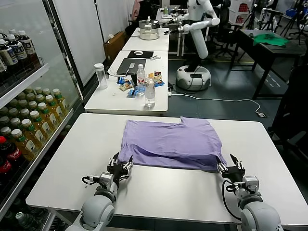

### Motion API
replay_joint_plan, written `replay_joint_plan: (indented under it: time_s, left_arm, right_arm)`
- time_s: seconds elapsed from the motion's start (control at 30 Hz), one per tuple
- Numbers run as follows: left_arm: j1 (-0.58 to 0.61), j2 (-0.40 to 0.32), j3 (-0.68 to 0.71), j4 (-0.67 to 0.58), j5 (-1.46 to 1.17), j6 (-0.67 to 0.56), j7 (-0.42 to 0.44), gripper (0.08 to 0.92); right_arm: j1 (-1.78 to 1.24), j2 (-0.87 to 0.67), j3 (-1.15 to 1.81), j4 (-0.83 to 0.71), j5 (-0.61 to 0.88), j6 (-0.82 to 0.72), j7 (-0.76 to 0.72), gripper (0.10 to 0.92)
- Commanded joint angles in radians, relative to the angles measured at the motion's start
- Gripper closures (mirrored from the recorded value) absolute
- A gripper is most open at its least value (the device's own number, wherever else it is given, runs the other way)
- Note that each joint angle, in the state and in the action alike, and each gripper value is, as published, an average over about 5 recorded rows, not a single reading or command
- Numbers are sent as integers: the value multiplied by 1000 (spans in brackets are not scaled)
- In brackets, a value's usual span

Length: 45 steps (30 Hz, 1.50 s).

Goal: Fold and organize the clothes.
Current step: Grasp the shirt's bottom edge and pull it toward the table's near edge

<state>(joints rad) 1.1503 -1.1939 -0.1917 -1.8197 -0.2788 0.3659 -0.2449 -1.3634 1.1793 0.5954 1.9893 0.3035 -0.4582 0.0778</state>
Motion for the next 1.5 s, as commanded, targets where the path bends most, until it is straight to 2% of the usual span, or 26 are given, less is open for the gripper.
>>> replay_joint_plan:
  time_s: [0.03,0.17,0.3,0.83,1.07,1.27,1.5]
  left_arm:
    - [-33,4,0,40,-45,65,-21,233]
    - [-40,3,7,48,-60,69,-22,182]
    - [-45,-4,12,62,-64,69,-21,218]
    - [-38,-22,5,64,-123,73,-17,676]
    - [6,-24,-10,6,-161,63,-13,864]
    - [145,-11,-49,-153,-160,61,-13,890]
    - [369,25,-100,-352,-116,54,-10,890]
  right_arm:
    - [10,3,19,-57,62,-97,46,224]
    - [57,-1,-1,-111,109,-116,52,204]
    - [76,-4,-15,-135,132,-117,53,247]
    - [53,-27,-13,-118,174,-90,14,707]
    - [1,-23,-7,-60,179,-82,5,886]
    - [-158,4,27,101,158,-77,5,904]
    - [-390,48,54,306,27,-63,-5,904]
